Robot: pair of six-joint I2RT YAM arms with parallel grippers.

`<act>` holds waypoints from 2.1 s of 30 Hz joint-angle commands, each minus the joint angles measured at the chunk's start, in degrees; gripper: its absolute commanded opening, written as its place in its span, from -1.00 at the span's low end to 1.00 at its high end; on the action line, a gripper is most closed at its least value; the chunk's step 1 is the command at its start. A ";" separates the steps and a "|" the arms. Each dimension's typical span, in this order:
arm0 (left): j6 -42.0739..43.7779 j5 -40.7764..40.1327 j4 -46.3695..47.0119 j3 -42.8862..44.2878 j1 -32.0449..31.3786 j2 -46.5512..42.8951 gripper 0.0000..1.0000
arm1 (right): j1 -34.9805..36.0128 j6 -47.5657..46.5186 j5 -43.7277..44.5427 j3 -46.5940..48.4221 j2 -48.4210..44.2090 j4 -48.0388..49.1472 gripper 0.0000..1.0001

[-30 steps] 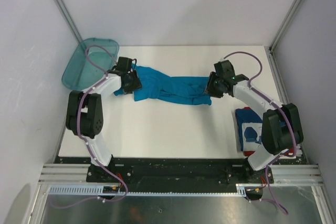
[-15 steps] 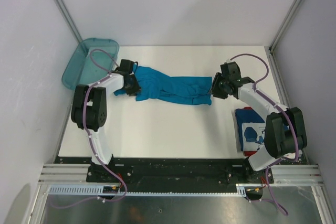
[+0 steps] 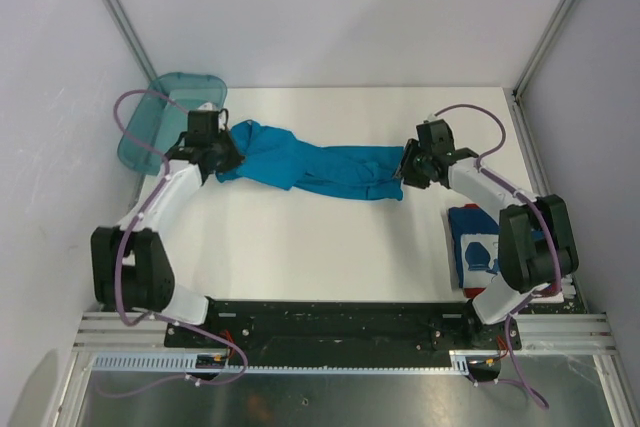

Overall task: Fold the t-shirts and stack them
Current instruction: Flatten out the tshirt

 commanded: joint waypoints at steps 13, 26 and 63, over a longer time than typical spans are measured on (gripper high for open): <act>0.41 -0.93 -0.19 -6.12 5.68 -17.88 -1.00 | 0.82 3.91 2.35 -0.27 6.39 7.54 -0.13; -0.65 -6.13 -1.95 -9.04 8.34 -26.76 -1.00 | 1.16 6.11 5.74 -0.31 6.88 7.56 -0.13; -2.54 -2.81 3.62 -16.31 10.40 -4.96 0.08 | 2.72 6.81 6.18 -9.74 -7.19 5.07 -0.15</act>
